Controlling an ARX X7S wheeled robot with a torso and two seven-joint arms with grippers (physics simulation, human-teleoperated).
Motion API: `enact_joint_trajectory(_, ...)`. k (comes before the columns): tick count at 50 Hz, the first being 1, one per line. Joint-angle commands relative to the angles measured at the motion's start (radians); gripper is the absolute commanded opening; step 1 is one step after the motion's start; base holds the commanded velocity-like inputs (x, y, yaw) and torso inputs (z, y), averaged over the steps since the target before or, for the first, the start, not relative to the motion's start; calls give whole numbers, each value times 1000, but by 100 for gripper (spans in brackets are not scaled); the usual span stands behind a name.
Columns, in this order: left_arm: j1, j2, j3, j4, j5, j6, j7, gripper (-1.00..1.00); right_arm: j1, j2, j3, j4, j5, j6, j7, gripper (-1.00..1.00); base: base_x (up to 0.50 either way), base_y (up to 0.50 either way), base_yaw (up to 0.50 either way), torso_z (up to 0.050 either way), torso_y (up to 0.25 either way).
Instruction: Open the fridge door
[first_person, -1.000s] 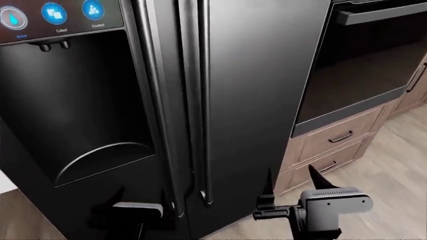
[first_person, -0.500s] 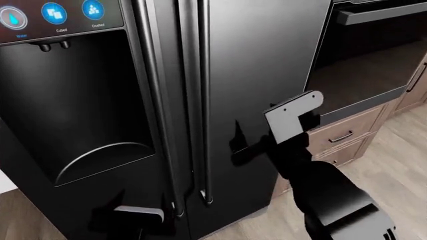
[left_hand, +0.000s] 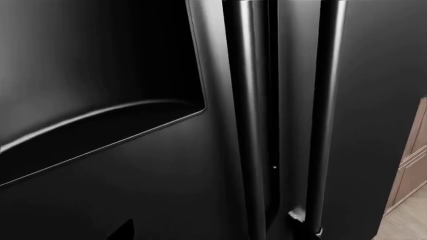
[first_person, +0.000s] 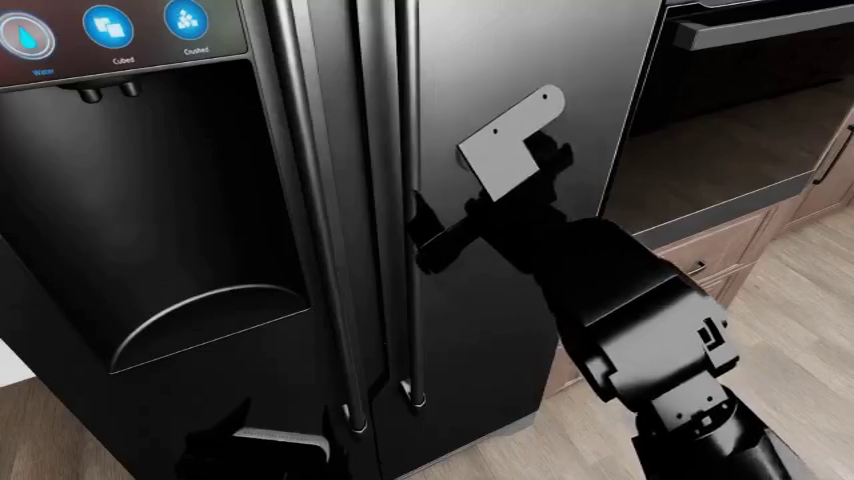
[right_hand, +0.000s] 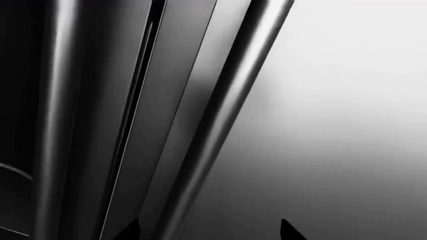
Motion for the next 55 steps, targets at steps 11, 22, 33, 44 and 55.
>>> enact_joint_trajectory(11, 8, -9, 16, -15, 5, 5, -9, 100, 61, -47, -25, 206, 22, -118, -73, 100, 0, 0, 0, 0, 0)
enact_joint_trajectory(22, 8, -12, 16, -27, 3, 8, -17, 100, 138, -102, -46, 506, 4, -318, -143, 100, 0, 0, 0, 0, 0)
enact_joint_trajectory(33, 20, -16, 26, -24, 5, 12, -20, 100, 172, -147, -55, 664, 9, -439, -185, 100, 0, 0, 0, 0, 0)
enact_joint_trajectory(44, 20, -17, 32, -35, 3, 23, -20, 100, 217, -192, -80, 858, 9, -550, -223, 100, 0, 0, 0, 0, 0)
enact_joint_trajectory(55, 25, -23, 36, -23, 2, 17, -26, 100, 266, -214, -107, 1020, 23, -656, -239, 100, 0, 0, 0, 0, 0)
